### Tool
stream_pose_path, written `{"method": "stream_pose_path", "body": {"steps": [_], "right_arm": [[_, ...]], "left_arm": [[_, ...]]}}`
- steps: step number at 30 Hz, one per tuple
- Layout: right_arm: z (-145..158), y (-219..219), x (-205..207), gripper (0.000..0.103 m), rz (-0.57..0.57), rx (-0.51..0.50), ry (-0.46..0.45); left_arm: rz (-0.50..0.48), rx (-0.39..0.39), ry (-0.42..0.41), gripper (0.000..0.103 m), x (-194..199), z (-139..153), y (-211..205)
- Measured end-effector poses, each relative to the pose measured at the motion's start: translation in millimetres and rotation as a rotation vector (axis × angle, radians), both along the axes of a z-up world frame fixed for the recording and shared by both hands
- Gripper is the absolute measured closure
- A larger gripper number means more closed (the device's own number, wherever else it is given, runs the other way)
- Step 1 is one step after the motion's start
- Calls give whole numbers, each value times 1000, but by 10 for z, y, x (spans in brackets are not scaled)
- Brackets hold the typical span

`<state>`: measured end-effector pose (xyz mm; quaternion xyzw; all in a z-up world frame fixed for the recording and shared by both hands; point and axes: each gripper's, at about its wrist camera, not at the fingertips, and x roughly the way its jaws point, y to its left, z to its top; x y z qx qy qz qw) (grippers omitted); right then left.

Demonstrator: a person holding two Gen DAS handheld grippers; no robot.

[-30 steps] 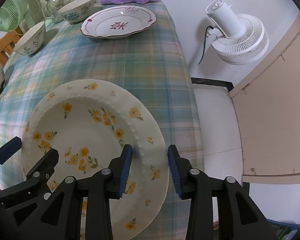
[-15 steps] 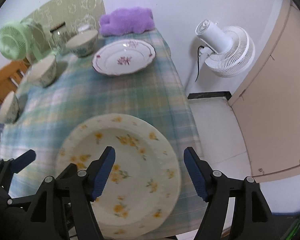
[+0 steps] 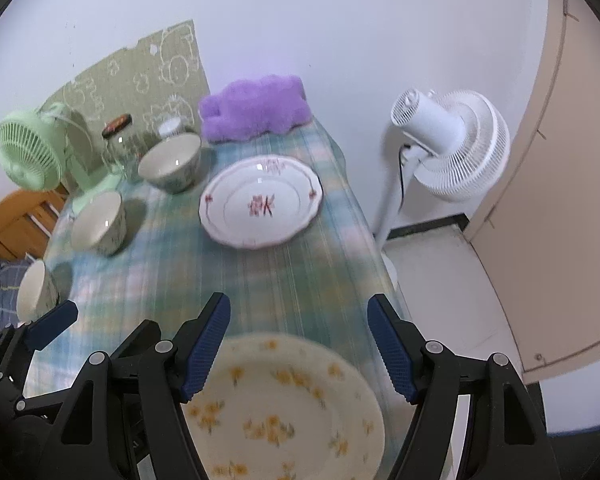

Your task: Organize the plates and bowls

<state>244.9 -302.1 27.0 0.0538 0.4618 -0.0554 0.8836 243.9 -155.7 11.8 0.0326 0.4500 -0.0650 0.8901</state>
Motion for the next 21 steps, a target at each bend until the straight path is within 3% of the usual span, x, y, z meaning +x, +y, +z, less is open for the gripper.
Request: {"method": "stream_pose_path", "body": {"steps": [7,14,21], "right_arm": [[-56,-65,555,29,73,-23,-11],[-250,-141,1041,29,118,-31,-34],[-520,-233,1507,29,116,-39,-25]], "left_arm": [[66,1,-1,15,476,-116,-110],[143,33,-16,15,922,-324,-216],[161,35,-2,16,1350,-546,-296]]}}
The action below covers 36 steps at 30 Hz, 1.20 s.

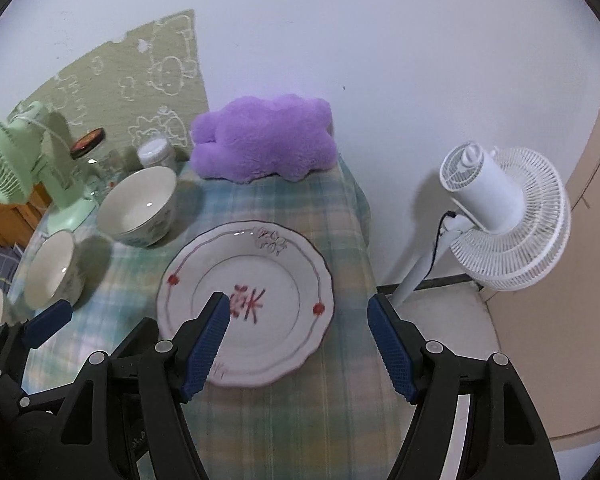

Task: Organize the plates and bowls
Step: 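Grasp the red-rimmed white plate rim with the left tool and lift it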

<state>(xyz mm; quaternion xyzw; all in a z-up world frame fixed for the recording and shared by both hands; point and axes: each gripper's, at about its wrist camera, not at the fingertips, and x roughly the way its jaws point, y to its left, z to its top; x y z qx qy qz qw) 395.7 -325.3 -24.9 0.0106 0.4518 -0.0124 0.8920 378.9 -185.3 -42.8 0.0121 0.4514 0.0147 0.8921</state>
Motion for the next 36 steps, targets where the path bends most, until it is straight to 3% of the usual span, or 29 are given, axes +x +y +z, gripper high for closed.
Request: {"method": "stream_pose_path", "body": {"steps": [8,16,19,22,29,36], "right_arm": [[-441,-107,465,29,-33,18,49],[-801,-139,672,31,-31,26,105],[-884,-161,717,33,-32,61,131],[-912,-142,745,41,-17,81,155],[-866,-98,680,42,-27,65,173],[-817,-66,373,45,49,103,226]], "left_arm": [[4,6,66,23,452,-414,-80],[-2,8,134,35,603,-715,-124],[-8,13,115,37,630,-723,-139],[-38,6,116,45,626,-712,-177],[-36,-2,135,45,532,-677,-136],[-27,-37,194,45,219,-694,33]]}}
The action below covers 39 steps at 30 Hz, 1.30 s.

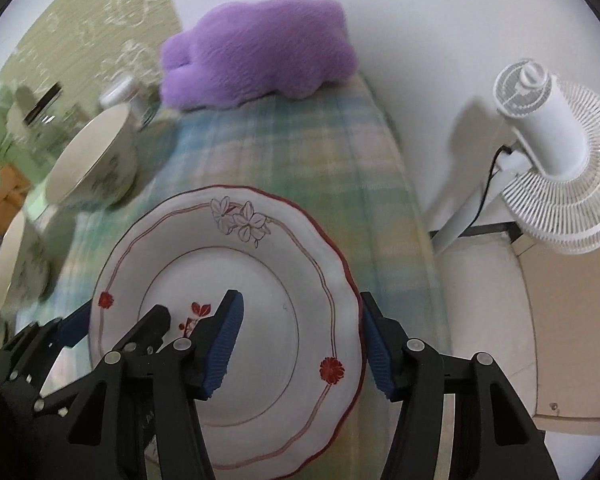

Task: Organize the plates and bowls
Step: 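Grasp the red-rimmed white plate rim with the left tool and lift it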

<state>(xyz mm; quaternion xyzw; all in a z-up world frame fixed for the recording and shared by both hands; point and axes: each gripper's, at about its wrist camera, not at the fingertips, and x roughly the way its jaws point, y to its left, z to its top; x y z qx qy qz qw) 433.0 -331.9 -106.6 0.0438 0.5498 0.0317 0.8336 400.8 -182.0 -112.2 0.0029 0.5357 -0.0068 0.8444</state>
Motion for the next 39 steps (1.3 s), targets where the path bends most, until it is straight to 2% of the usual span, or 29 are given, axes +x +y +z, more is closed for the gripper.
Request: {"method": "stream_pose_path", "body": {"steps": [4,7,13,20,30,39], "right_arm": [[8,27,-142,51,34,-5,26],[-46,63,-202,56,54,-52,26],[-102,96,-184,56,48,-82,12],[-90,114,-159,57,29,-89,20],[288,155,-264,56,15,-84,-32],[689,167,-558,56,-11,-96,-83]], "left_arm": [[-20,13,9,46,-140,4,30],[-25,11,4,46,-156,27,32],[10,20,3,44,-70,13,5],[2,29,-3,46,-87,60,11],[6,23,-62,46,-236,464,40],[-13,1,-110,46,-532,815,63]]}}
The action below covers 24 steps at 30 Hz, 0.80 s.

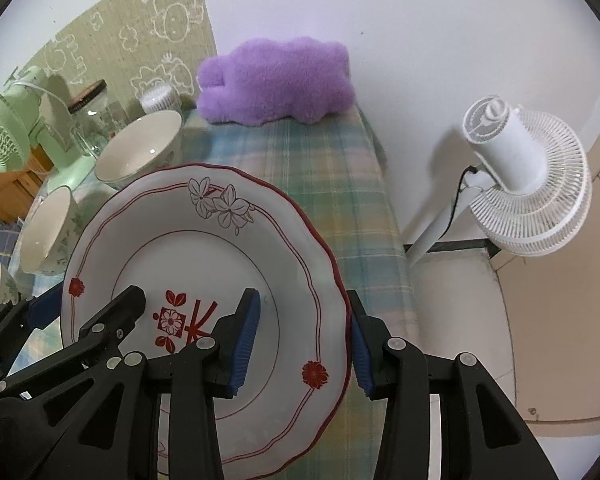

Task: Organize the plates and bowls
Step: 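Grasp the red-rimmed white plate rim with the left tool and lift it, then carry the red-rimmed plate onto the yellow-flower plate stack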

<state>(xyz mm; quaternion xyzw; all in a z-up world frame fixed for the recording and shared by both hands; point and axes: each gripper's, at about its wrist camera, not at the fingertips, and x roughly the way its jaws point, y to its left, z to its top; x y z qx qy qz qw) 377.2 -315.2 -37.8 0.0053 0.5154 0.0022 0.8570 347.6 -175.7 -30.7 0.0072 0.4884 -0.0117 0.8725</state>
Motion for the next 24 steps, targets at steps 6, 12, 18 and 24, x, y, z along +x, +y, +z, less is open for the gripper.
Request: {"method": "stream_pose_path", "body": {"steps": [6,12,18,24], "right_arm": [[178,29,-278,56,-19,-13,-13],[257,60,-654,56,-51,-21,-5],[273,74,-1057,56,-89,-29,12],[279,38,-1436,56,-131,-43,20]], "left_arm": [[-13,-24,-4,46,-272,114,27],[-51,-25,14,46,-587,132,47],[-86,-33,25,46,-907,126,57],[-135,-44,42,46,-1187,88,0]]}}
